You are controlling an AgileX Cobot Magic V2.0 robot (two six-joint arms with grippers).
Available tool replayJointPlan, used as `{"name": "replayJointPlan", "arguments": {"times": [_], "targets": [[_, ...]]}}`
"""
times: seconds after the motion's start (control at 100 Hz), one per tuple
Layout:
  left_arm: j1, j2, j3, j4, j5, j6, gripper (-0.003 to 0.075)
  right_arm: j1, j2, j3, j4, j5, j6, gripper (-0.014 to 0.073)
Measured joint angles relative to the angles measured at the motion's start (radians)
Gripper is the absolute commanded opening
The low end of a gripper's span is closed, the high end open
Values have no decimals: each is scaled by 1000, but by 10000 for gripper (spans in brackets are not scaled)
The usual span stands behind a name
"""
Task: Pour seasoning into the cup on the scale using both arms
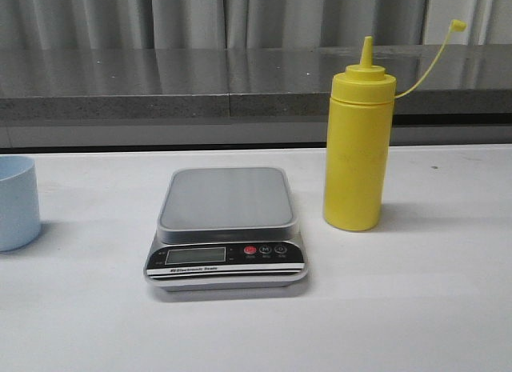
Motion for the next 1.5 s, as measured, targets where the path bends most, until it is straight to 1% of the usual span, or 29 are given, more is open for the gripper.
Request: {"name": "replayJointPlan", "arguments": {"times": [0.49,0.6,0.72,0.84,1.02,1.21,1.38,1.5], "targets": [[0,0,-1,-10,2,0,-20,0,0,0,0,0,0,-69],[0,0,-18,-21,59,0,-20,0,0,0,0,0,0,-69],[0,27,-99,-28,138,0,-20,0,0,0,0,0,0,-69],[0,121,-204,-33,165,0,-20,0,0,0,0,0,0,-69],[0,333,-395,-37,215,0,-20,0,0,0,0,0,0,-69],[0,580,-612,-37,346,0,-20,0,0,0,0,0,0,-69],[0,806,-770,-37,473,0,-20,0,0,0,0,0,0,-69],[0,951,-868,-37,532,0,-20,0,0,0,0,0,0,-69]]}}
